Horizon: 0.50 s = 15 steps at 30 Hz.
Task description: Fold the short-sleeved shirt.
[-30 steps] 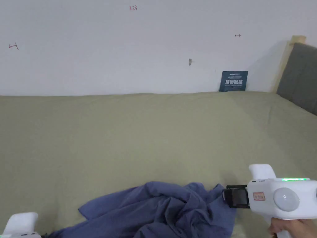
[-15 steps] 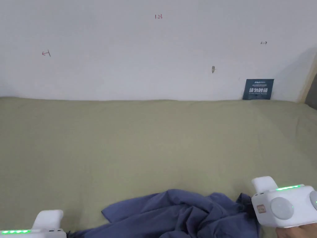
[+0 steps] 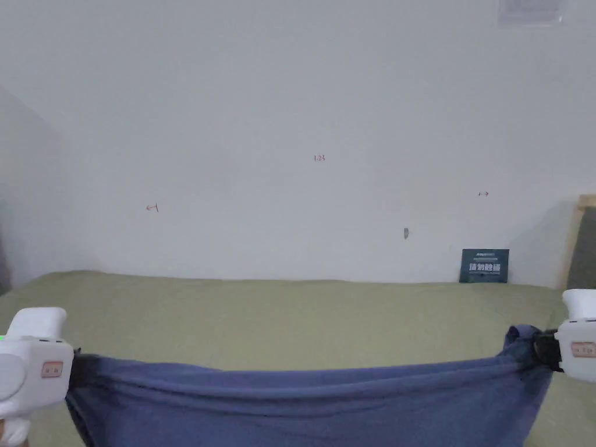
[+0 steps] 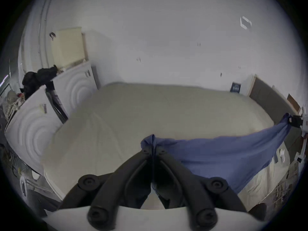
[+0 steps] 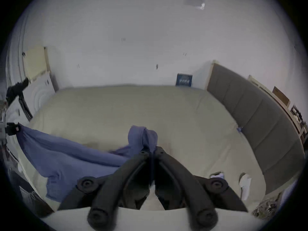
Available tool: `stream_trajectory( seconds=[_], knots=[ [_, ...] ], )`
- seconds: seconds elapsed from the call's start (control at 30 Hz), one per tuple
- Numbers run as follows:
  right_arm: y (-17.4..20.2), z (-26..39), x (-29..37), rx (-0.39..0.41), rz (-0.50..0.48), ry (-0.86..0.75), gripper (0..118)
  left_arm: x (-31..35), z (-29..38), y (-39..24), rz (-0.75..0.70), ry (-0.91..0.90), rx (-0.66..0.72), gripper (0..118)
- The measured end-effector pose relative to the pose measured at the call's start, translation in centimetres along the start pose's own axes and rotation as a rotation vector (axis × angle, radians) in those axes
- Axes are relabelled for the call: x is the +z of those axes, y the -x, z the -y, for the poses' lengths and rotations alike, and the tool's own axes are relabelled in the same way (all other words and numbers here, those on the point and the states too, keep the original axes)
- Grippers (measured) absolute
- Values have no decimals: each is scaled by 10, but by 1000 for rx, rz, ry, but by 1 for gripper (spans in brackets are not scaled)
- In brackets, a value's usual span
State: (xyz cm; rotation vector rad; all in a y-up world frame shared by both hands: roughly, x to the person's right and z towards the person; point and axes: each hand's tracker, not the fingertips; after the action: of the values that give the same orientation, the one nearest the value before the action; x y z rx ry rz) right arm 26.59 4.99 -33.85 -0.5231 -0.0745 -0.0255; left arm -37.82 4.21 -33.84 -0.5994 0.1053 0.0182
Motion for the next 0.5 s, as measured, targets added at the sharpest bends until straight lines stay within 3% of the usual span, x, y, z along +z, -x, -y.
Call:
stream_trajectory(
  seconds=[0.27,0.5],
  knots=[
    [2,-50,99,-14,13,-153,2,84,-59,-7,21,-117,15,3],
    [-3,-90,122,-40,46,-206,2,108,-101,-27,12,-173,8,3]
  ],
)
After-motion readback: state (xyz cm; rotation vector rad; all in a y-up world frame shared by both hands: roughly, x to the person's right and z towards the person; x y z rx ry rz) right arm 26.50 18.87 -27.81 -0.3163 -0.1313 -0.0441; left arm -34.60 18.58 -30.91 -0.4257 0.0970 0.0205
